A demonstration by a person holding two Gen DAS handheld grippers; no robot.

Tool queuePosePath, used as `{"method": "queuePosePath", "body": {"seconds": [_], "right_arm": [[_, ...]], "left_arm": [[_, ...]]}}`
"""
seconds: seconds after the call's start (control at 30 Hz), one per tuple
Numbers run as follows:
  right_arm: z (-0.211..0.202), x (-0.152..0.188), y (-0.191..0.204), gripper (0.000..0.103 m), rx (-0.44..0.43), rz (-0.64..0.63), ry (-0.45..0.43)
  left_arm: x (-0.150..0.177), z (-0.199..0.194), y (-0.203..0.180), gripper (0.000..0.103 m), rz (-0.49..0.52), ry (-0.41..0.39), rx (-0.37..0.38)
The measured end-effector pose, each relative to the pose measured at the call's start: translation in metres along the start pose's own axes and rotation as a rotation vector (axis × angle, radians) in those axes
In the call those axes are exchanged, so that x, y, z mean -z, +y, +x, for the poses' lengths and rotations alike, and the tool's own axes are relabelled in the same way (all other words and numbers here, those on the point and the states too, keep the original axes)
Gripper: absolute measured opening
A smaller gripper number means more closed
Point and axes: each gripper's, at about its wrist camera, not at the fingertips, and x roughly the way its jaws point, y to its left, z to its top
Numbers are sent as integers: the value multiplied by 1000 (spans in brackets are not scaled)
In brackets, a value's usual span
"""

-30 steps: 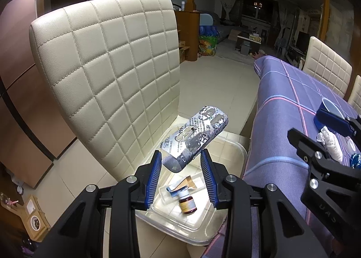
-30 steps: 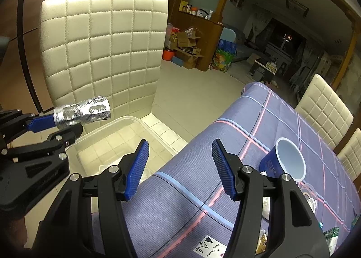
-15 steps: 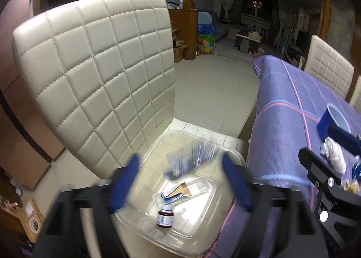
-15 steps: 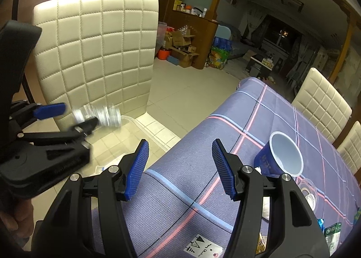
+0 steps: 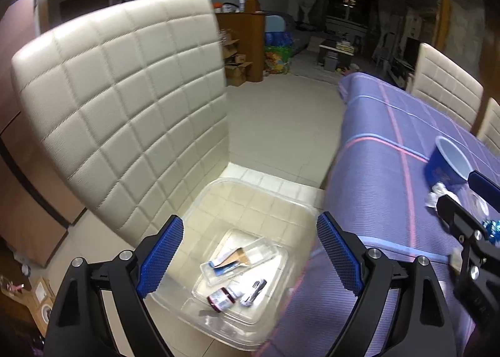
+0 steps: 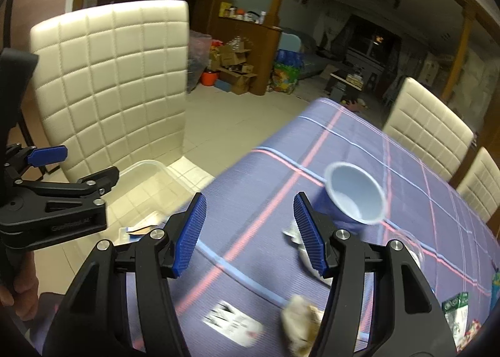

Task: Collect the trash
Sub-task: 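Grasp the white tissue with the left gripper while the right grasps the blue wrapper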

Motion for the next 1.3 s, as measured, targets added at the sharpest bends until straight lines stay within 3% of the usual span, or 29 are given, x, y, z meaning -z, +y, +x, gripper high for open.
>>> {"method": "queuePosePath", "body": {"seconds": [0.23,0.47,0.7,0.87,1.0,1.03,1.2,1.3], "right_arm": [[-10,29,-65,64,101,61,15],[-9,64,-122,74,207,122,57],[2,82,-163,77,190,253,103],[17,87,-174,78,125,295,169],[24,95,-180,64,98,343,209],[22,96,-177,62,102,339,208],[8,95,-158,57,118,281,176],[-3,89,-147,57,109,257,132]], "left_arm": [[-4,-13,-59,85,54,19,146],[1,-12,-140,85,194,31,222],[-1,5,-201,85,274,81,243],[0,27,-219,85,287,149,205],[5,34,-221,84,260,150,191],[6,32,-221,82,262,146,196],[11,16,-220,30,287,146,261],[11,6,-212,22,286,125,271]]}}
